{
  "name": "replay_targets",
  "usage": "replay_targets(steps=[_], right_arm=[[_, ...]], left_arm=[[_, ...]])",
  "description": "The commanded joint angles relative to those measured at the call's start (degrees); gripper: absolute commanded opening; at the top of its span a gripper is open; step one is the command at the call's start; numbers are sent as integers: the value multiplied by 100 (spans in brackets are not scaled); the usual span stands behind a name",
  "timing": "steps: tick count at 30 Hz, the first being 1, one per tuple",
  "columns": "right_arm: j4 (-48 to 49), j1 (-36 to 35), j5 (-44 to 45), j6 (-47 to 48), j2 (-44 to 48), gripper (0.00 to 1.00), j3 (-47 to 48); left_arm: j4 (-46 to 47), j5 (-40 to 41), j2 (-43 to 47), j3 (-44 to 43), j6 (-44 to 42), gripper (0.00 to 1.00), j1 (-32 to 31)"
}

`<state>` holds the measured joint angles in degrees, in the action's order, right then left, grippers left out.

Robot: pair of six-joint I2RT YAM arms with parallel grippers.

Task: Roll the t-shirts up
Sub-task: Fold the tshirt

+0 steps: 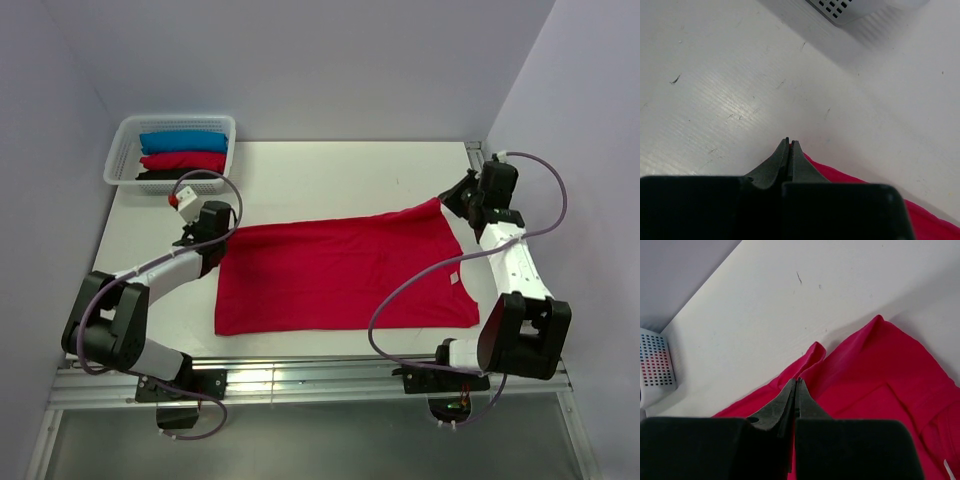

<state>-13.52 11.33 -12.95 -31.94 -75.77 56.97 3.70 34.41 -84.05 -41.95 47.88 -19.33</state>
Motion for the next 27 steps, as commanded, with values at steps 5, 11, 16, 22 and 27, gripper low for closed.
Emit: replay_targets(steps=[5, 11, 16, 22, 27], right_arm=[[-125, 167, -129, 21, 422, 0, 69], [-221, 220, -278, 30, 449, 0, 218], [-291, 247, -366, -14, 326, 0, 463], [-379, 352, -480, -57, 89, 0, 832], [-362, 431, -603, -66, -43, 0, 913]], left_arm=[[192, 101, 345, 47, -6, 0, -18], [438, -154, 363, 108, -208, 0, -44], [447, -145, 232, -32, -314, 0, -193], [517, -172, 126, -102, -411, 0, -229], [430, -102, 20, -155, -411, 0, -229]])
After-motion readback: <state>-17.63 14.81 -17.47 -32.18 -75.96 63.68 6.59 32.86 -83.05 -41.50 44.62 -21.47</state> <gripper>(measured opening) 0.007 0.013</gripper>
